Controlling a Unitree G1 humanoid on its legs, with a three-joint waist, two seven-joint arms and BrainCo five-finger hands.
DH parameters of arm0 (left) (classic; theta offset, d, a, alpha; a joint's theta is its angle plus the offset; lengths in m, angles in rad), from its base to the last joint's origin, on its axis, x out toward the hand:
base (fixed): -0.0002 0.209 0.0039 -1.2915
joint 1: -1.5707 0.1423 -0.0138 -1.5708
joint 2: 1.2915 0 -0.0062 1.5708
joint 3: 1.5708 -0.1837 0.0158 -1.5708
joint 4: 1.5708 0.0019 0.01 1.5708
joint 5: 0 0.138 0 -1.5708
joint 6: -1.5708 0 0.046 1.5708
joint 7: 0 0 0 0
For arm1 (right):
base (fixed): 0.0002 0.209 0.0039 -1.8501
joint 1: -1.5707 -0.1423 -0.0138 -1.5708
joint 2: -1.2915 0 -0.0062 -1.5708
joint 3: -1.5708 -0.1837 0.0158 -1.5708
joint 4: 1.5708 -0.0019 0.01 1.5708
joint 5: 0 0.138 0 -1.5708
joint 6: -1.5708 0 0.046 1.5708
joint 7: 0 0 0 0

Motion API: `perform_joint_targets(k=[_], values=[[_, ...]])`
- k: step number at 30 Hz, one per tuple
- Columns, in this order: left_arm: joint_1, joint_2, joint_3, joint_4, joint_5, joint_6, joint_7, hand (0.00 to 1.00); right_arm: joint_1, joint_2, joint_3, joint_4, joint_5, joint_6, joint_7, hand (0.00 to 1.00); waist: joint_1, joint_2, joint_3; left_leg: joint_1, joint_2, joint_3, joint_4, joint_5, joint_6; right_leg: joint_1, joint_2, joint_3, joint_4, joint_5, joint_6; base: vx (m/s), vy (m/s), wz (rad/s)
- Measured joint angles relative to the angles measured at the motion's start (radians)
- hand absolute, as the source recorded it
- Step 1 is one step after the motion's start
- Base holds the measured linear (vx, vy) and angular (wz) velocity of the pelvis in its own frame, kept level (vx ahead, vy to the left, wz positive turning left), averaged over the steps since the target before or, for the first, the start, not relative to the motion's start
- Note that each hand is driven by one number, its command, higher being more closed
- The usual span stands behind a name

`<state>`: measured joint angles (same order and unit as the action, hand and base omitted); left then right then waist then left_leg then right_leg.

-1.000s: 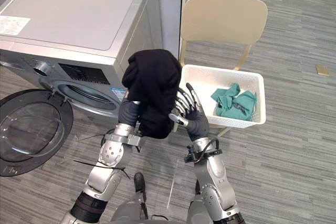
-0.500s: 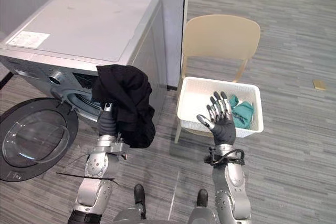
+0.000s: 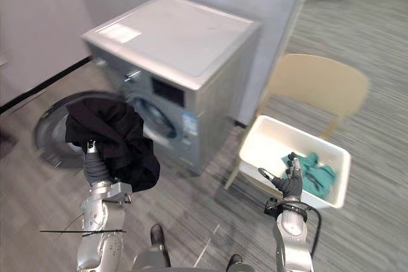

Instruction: Pick up the laundry basket with both hands and put the clothes into the washing machine.

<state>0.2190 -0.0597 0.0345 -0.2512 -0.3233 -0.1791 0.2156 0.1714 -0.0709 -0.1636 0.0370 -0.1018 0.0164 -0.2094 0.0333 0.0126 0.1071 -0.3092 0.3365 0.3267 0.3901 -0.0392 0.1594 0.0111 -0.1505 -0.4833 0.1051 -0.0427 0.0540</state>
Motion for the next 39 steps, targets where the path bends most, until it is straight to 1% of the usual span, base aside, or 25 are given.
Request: perform_joint_targets(k=[3,4,5,6,7,8,9,11,12,13,14,15,16,17,19,21,22,25,29,32,34,35,36,37,39], values=[[0.038,0.000,-0.015,0.026,0.002,0.000,-0.045,1.00,0.054,-0.007,0.004,0.008,-0.138,0.009,0.038,0.00,0.004,-0.002,0.001,0.031,0.046,0.038,0.273,-0.038,-0.011,0.045,-0.058,-0.086,0.014,0.000,0.002,0.04,0.158,0.72],[0.046,0.000,-0.028,0.029,0.002,0.001,-0.067,1.00,0.069,-0.004,0.005,0.038,-0.149,0.010,0.059,0.00,0.000,0.000,0.000,0.053,0.077,0.036,0.317,-0.070,-0.056,0.052,-0.073,-0.115,0.012,0.011,0.020,0.01,0.162,0.58],[0.048,0.000,-0.035,0.031,0.003,0.001,-0.080,1.00,0.079,-0.004,0.005,0.059,-0.155,0.010,0.067,0.00,-0.006,0.002,-0.002,0.063,0.086,0.034,0.315,-0.076,-0.079,0.053,-0.079,-0.129,0.011,0.017,0.030,0.03,0.261,0.86],[0.054,0.000,-0.048,0.033,0.003,0.003,-0.097,1.00,0.094,-0.004,0.006,0.100,-0.171,0.011,0.086,0.00,-0.022,0.015,-0.010,0.080,0.089,0.021,0.269,-0.063,-0.127,0.052,-0.091,-0.157,0.003,0.033,0.057,0.03,0.359,1.02],[0.059,0.000,-0.062,0.041,0.004,0.013,-0.122,1.00,0.109,-0.003,0.004,0.138,-0.185,0.016,0.107,0.00,-0.024,0.035,-0.023,0.078,0.064,0.028,0.189,-0.135,-0.246,0.035,-0.109,-0.187,-0.003,0.057,0.093,0.03,0.407,1.04],[0.057,-0.001,-0.062,0.045,0.004,0.017,-0.131,1.00,0.109,-0.004,0.004,0.155,-0.187,0.021,0.122,0.00,-0.024,0.045,-0.029,0.077,0.054,0.035,0.165,-0.174,-0.260,0.030,-0.119,-0.202,-0.006,0.066,0.106,0.02,0.462,1.03],[0.054,-0.006,-0.061,0.059,0.004,0.018,-0.140,1.00,0.103,0.016,0.010,0.193,-0.189,0.030,0.141,0.00,-0.019,0.031,-0.022,0.067,0.015,0.032,0.147,-0.238,-0.257,0.029,-0.144,-0.231,-0.005,0.085,0.125,0.01,0.491,0.84],[0.072,-0.001,-0.032,0.108,0.004,0.028,-0.145,1.00,0.095,0.071,0.027,0.238,-0.210,0.032,0.172,0.00,-0.006,-0.019,-0.015,0.048,-0.073,-0.002,0.178,-0.260,-0.217,0.037,-0.241,-0.242,0.065,0.114,0.120,0.04,0.547,0.90],[0.084,0.003,-0.031,0.120,0.004,0.035,-0.145,1.00,0.100,0.076,0.026,0.237,-0.214,0.032,0.175,0.00,-0.010,-0.019,-0.015,0.051,-0.105,-0.025,0.177,-0.270,-0.201,0.038,-0.275,-0.236,0.120,0.120,0.110,0.10,0.481,1.18],[0.103,0.007,-0.034,0.140,0.005,0.049,-0.146,1.00,0.102,0.070,0.021,0.246,-0.216,0.032,0.183,0.00,-0.018,-0.009,-0.008,0.076,-0.168,-0.084,0.152,-0.282,-0.179,0.006,-0.334,-0.143,0.268,0.139,0.001,0.13,0.406,1.52],[0.119,0.016,-0.040,0.143,0.008,0.056,-0.146,1.00,0.112,0.070,0.013,0.263,-0.222,0.032,0.194,0.00,-0.030,0.011,0.001,0.103,-0.201,-0.144,0.107,-0.269,-0.156,-0.054,-0.298,0.098,0.400,0.030,-0.052,0.13,0.332,1.68],[0.119,0.025,-0.048,0.143,0.013,0.056,-0.146,1.00,0.124,0.072,0.013,0.265,-0.223,0.032,0.196,0.00,-0.039,0.012,0.002,0.113,-0.218,-0.182,0.082,-0.254,-0.146,-0.071,-0.242,0.222,0.441,-0.028,-0.016,0.14,0.203,2.08],[0.115,0.051,-0.066,0.143,0.024,0.053,-0.147,1.00,0.145,0.078,0.013,0.265,-0.222,0.031,0.196,0.00,-0.060,0.005,0.000,0.127,-0.255,-0.254,0.026,-0.222,-0.130,-0.094,-0.139,0.368,0.486,-0.106,0.032,0.20,0.130,2.13],[0.115,0.076,-0.080,0.143,0.035,0.052,-0.149,1.00,0.163,0.085,0.011,0.277,-0.221,0.029,0.194,0.00,-0.071,-0.008,0.004,0.146,-0.289,-0.302,-0.015,-0.199,-0.127,-0.125,-0.066,0.435,0.486,-0.160,0.042,0.20,0.113,1.92],[0.116,0.097,-0.098,0.148,0.046,0.052,-0.149,1.00,0.161,0.087,0.014,0.306,-0.207,0.028,0.193,0.00,-0.071,-0.018,0.013,0.173,-0.322,-0.333,-0.039,-0.191,-0.127,-0.176,0.009,0.461,0.438,-0.192,0.066,0.15,0.030,0.95],[0.117,0.098,-0.122,0.154,0.060,0.053,-0.149,1.00,0.157,0.087,0.026,0.337,-0.198,0.028,0.193,0.00,-0.070,-0.017,0.021,0.203,-0.330,-0.348,-0.064,-0.196,-0.124,-0.215,0.067,0.405,0.365,-0.192,0.053,0.13,-0.040,0.39],[0.116,0.098,-0.151,0.154,0.062,0.053,-0.149,1.00,0.150,0.085,0.039,0.346,-0.187,0.029,0.193,0.00,-0.072,-0.012,0.023,0.219,-0.328,-0.359,-0.072,-0.216,-0.119,-0.242,0.091,0.348,0.312,-0.176,0.027,0.15,-0.094,0.20],[0.112,0.093,-0.214,0.163,0.086,0.054,-0.153,1.00,0.128,0.076,0.044,0.405,-0.182,0.029,0.192,0.00,-0.077,-0.019,0.018,0.232,-0.303,-0.368,-0.054,-0.262,-0.150,-0.224,0.098,0.213,0.206,-0.052,-0.102,0.21,-0.127,0.16],[0.109,0.073,-0.238,0.187,0.121,0.063,-0.168,1.00,0.093,0.063,0.048,0.433,-0.178,0.029,0.192,0.00,-0.081,0.005,0.025,0.247,-0.233,-0.344,-0.028,-0.277,-0.185,-0.190,0.158,0.179,0.180,-0.077,-0.121,0.35,-0.210,0.05],[0.118,0.051,-0.226,0.195,0.139,0.067,-0.179,1.00,0.099,0.061,0.051,0.414,-0.160,0.029,0.192,0.00,-0.074,0.022,0.050,0.196,-0.164,-0.305,0.306,-0.256,-0.196,-0.072,0.213,0.156,0.153,-0.102,-0.129,0.23,-0.143,-0.18],[0.153,0.043,-0.190,0.194,0.141,0.067,-0.191,1.00,0.097,0.048,0.080,0.391,-0.137,0.015,0.191,0.00,-0.063,0.045,0.052,0.116,-0.093,-0.238,0.612,-0.101,-0.107,-0.011,0.248,0.220,0.166,-0.156,-0.150,0.18,-0.060,-1.22],[0.162,0.050,-0.165,0.201,0.145,0.071,-0.192,1.00,0.098,0.044,0.086,0.391,-0.134,0.007,0.191,0.00,-0.056,0.053,0.053,0.072,-0.051,-0.195,0.715,0.042,-0.060,0.003,0.260,0.278,0.164,-0.164,-0.159,0.19,0.009,-1.32],[0.160,0.054,-0.153,0.212,0.148,0.074,-0.192,1.00,0.097,0.043,0.085,0.398,-0.134,0.008,0.189,0.00,-0.046,0.042,0.059,0.047,-0.038,-0.177,0.766,0.053,-0.052,0.005,0.260,0.312,0.160,-0.166,-0.164,0.33,0.049,-1.45],[0.151,0.060,-0.140,0.234,0.150,0.088,-0.191,1.00,0.089,0.041,0.084,0.421,-0.134,0.016,0.187,0.00,-0.049,0.050,0.068,-0.008,-0.035,-0.181,0.839,-0.032,-0.075,0.026,0.257,0.373,0.150,-0.163,-0.166,0.28,0.064,-1.15],[0.155,0.064,-0.140,0.242,0.150,0.093,-0.192,1.00,0.093,0.034,0.081,0.445,-0.134,0.029,0.183,0.00,-0.045,0.036,0.078,-0.034,-0.060,-0.194,0.801,-0.104,-0.108,0.040,0.238,0.434,0.139,-0.163,-0.165,0.23,0.083,-1.03]])
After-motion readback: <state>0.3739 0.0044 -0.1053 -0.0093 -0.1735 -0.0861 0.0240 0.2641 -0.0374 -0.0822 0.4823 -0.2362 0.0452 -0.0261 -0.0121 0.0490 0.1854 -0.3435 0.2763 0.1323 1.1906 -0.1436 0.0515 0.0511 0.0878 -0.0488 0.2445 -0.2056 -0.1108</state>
